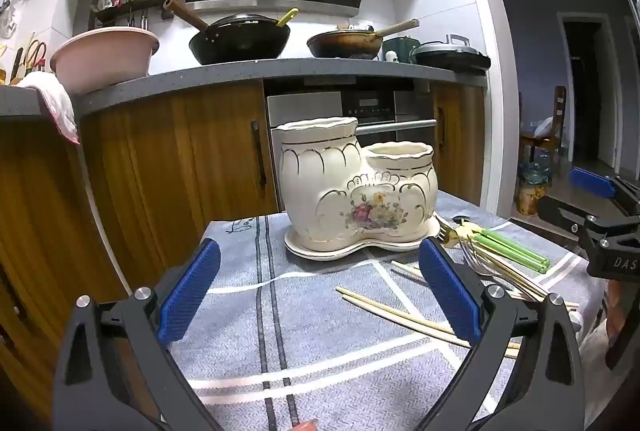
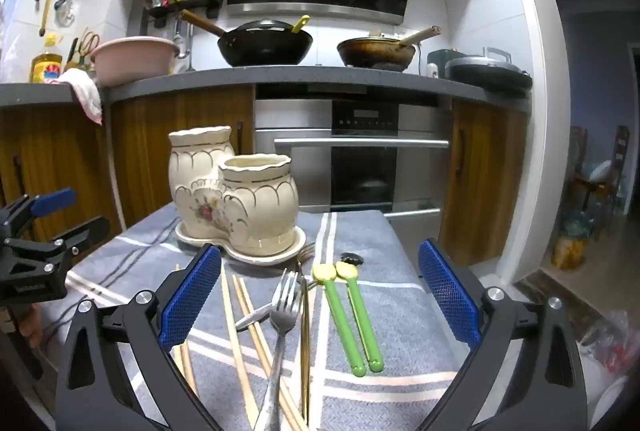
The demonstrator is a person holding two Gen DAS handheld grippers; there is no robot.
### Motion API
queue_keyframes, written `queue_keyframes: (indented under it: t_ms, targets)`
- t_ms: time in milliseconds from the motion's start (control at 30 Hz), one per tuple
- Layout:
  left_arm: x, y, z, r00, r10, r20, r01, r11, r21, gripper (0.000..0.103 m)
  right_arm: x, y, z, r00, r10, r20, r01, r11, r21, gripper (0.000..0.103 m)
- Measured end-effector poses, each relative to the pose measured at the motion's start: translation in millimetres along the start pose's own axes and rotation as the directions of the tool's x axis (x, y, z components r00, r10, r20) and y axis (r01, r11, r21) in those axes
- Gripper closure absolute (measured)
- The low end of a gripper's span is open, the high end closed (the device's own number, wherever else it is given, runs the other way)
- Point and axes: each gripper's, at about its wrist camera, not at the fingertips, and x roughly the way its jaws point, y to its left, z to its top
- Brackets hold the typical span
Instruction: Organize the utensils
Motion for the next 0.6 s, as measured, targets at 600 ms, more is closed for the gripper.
queue_keyframes:
  t_ms: [600]
  targets:
    - [7.1,-2.7,0.2,0.999,-0.002,-0.032,0.002,1.000,0.012,0.005,1.6,0.8,-1.3,1.000,0.000,0.002,0.000,1.000,0.000,0.005]
